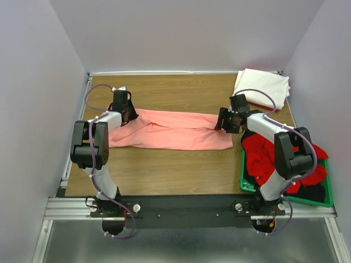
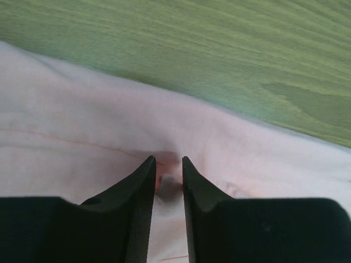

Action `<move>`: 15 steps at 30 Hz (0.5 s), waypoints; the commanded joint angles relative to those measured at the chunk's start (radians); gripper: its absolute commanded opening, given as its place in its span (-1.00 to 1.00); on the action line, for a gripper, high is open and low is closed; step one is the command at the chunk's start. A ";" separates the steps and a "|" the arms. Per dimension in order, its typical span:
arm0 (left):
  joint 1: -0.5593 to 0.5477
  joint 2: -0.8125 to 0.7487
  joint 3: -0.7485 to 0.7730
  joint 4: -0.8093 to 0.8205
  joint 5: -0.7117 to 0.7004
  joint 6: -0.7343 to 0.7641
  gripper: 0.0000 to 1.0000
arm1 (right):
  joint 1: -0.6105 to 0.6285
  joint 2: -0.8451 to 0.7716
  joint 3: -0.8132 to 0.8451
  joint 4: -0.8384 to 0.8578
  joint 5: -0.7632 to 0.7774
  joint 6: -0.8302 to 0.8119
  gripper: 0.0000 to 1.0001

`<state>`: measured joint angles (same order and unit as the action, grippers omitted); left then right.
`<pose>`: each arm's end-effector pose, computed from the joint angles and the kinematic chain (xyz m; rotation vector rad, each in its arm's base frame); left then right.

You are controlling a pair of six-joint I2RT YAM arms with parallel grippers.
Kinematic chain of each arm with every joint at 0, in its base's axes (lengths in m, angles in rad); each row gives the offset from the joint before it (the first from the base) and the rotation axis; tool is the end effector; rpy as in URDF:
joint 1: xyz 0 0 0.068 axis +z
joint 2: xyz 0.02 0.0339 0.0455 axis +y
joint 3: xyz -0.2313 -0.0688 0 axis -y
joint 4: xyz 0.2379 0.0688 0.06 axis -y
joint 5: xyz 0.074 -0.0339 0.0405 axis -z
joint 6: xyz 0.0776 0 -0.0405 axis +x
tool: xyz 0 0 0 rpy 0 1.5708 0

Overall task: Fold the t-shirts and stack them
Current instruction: Fold the tshirt

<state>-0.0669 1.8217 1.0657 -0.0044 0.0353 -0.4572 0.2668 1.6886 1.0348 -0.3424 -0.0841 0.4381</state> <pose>0.4004 -0.0296 0.1136 -0.4383 2.3092 -0.3012 0.3405 0.0998 0.1191 0.1907 2.5996 0.3688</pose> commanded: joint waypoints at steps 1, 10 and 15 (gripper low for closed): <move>-0.022 -0.009 -0.009 -0.022 -0.028 -0.006 -0.93 | 0.003 0.002 -0.005 -0.003 -0.002 0.008 0.36; -0.082 -0.134 -0.078 -0.106 -0.107 -0.069 -1.00 | 0.005 0.020 -0.001 -0.003 -0.002 -0.006 0.36; -0.105 -0.225 -0.145 -0.144 -0.103 -0.112 -1.00 | 0.005 0.034 0.001 -0.001 -0.005 -0.010 0.36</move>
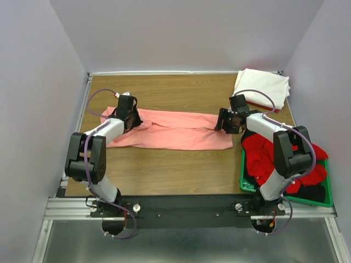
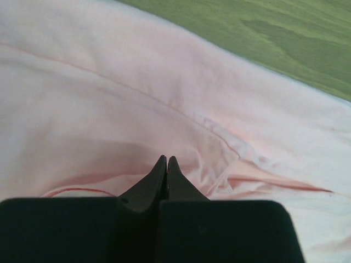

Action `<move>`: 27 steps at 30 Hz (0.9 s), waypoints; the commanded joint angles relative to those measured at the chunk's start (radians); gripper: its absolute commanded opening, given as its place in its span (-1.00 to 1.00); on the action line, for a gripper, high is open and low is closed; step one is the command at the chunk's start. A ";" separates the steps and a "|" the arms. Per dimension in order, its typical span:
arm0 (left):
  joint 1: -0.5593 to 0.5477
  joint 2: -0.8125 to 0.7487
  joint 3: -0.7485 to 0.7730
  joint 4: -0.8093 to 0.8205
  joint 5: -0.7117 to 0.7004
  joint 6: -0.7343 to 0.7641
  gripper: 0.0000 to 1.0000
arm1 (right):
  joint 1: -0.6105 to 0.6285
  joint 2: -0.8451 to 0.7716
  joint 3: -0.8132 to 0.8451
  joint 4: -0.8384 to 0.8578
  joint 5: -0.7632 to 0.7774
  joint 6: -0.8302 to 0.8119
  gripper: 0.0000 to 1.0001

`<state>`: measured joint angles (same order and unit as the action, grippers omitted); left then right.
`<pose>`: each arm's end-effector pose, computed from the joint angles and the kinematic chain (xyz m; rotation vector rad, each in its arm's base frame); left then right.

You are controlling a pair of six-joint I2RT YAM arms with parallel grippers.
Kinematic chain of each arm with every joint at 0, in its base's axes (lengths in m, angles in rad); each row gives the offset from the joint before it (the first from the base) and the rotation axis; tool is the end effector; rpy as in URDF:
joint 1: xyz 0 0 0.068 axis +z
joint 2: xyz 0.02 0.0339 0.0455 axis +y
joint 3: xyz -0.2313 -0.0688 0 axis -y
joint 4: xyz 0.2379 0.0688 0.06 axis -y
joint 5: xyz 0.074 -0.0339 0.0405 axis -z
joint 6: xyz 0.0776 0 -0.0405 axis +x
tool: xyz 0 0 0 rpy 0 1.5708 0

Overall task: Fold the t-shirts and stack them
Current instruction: Fold the tshirt

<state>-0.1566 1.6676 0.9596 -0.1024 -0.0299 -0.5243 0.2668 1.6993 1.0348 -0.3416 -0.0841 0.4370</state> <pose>0.3624 -0.0549 0.1248 -0.4529 2.3569 -0.2864 0.3406 0.0999 0.1156 0.1905 2.6093 0.3649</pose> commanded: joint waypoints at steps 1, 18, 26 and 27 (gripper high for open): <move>-0.018 -0.097 -0.062 -0.049 -0.031 -0.058 -1.00 | 0.005 0.028 0.001 -0.002 -0.005 -0.011 0.36; -0.103 -0.291 -0.183 -0.098 0.174 -0.160 0.04 | 0.003 0.045 0.007 -0.004 0.012 -0.026 0.36; -0.009 -0.261 -0.116 -0.146 0.122 -0.105 0.22 | 0.003 -0.019 0.044 -0.017 0.017 -0.032 0.37; 0.008 -0.229 -0.116 -0.134 0.111 -0.100 0.22 | 0.003 -0.021 0.054 -0.019 0.029 -0.037 0.37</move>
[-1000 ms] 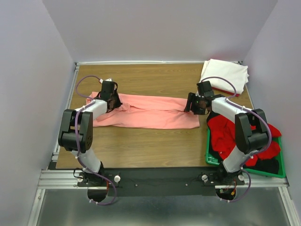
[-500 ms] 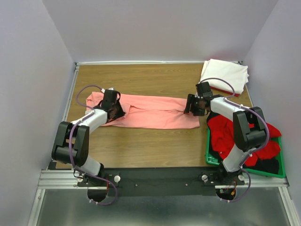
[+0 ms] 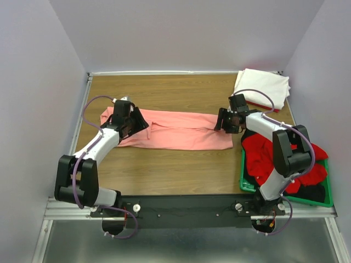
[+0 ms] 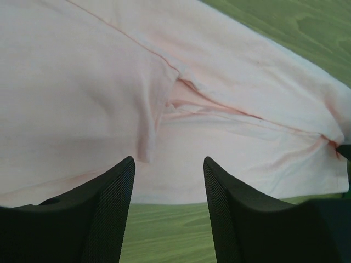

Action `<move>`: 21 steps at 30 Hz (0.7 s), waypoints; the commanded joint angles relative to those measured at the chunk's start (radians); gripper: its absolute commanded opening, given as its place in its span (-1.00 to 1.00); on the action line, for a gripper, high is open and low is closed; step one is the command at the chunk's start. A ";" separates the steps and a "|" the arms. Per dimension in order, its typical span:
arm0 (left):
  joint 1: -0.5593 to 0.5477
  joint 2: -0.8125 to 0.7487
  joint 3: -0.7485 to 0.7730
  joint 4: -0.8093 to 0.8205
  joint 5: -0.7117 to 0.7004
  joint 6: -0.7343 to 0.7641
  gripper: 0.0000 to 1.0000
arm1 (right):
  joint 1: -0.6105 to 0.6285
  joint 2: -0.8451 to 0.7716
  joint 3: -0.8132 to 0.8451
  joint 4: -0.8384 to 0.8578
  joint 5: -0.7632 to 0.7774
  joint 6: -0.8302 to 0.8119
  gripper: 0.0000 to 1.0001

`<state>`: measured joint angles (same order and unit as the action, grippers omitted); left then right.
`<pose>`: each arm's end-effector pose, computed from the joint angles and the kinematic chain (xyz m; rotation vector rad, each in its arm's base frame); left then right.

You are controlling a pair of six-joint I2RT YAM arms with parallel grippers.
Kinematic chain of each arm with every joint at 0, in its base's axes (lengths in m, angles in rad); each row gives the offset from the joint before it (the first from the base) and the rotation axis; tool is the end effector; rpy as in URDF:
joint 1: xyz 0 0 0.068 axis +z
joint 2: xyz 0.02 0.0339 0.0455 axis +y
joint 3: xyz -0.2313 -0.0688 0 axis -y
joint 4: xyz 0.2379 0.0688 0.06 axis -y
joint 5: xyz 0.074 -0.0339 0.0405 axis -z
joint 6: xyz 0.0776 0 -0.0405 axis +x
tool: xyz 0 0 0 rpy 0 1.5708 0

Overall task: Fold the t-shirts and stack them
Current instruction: Fold the tshirt

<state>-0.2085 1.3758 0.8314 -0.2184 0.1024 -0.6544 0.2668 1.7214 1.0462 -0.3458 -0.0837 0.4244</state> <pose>0.3105 -0.0738 0.1641 -0.4781 2.3461 -0.5394 0.3426 0.1004 0.1113 0.1760 2.6240 0.3549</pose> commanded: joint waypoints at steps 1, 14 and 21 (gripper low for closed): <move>0.087 0.078 0.015 -0.012 -0.029 0.044 0.22 | 0.005 -0.048 0.046 -0.018 0.041 -0.024 0.37; 0.248 0.361 0.057 0.048 -0.012 0.148 0.23 | -0.003 0.081 0.147 -0.059 0.265 0.033 0.08; 0.264 0.358 0.043 0.067 -0.010 0.160 0.23 | -0.005 0.115 0.133 -0.064 0.234 0.054 -0.06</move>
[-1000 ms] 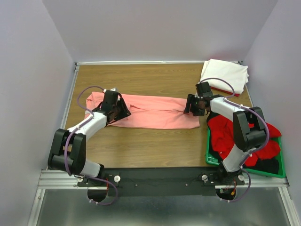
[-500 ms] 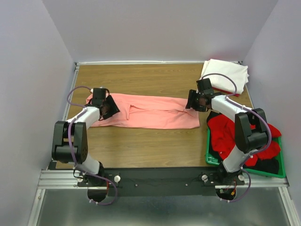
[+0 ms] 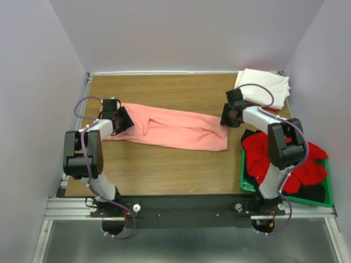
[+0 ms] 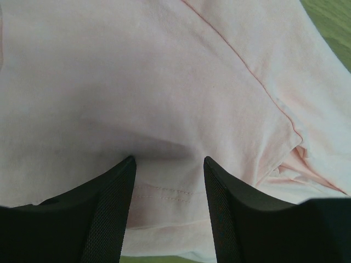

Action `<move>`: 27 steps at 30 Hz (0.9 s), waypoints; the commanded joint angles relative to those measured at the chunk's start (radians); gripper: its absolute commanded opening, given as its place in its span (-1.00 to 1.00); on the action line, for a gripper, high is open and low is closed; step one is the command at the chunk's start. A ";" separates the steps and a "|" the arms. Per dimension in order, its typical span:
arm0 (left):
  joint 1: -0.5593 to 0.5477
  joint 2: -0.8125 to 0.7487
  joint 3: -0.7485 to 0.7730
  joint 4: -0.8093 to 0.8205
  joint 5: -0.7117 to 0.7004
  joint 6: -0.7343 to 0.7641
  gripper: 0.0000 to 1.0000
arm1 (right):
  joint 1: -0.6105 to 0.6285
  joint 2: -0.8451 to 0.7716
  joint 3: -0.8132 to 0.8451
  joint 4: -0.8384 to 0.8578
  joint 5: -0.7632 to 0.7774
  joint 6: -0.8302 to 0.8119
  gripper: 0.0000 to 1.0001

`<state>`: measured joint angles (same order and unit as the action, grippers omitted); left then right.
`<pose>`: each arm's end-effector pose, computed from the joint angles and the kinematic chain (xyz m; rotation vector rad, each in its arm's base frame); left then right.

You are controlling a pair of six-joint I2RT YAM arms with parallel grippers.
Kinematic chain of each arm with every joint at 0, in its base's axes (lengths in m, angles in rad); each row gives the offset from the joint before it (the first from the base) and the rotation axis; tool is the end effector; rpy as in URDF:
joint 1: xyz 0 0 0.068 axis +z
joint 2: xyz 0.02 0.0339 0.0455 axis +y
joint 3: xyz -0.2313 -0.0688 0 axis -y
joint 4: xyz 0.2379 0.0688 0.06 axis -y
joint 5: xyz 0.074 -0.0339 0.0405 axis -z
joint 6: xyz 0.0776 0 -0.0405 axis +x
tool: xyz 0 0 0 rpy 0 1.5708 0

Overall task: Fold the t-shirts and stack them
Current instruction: Fold the tshirt

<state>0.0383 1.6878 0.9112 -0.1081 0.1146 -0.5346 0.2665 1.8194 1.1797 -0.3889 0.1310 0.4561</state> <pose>0.3545 0.0047 0.1024 -0.6521 2.3938 -0.3555 0.3707 0.0907 0.1145 0.2919 2.5718 0.0955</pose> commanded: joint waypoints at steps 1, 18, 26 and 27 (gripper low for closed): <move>0.017 0.050 -0.040 -0.045 -0.020 0.042 0.23 | -0.004 0.017 -0.009 -0.021 0.016 0.024 -0.07; 0.049 0.055 -0.035 -0.050 -0.036 0.088 0.23 | -0.006 0.054 -0.006 -0.021 0.044 0.006 -0.64; 0.069 0.101 0.020 -0.074 -0.093 0.140 0.23 | -0.018 0.040 -0.028 -0.024 0.101 -0.020 -0.89; 0.071 0.102 0.023 -0.074 -0.104 0.150 0.23 | -0.021 0.037 -0.029 -0.025 0.113 -0.025 -0.89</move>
<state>0.0757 1.7287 0.9482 -0.0875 0.1284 -0.4568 0.2668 1.8534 1.1732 -0.3824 0.1352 0.4694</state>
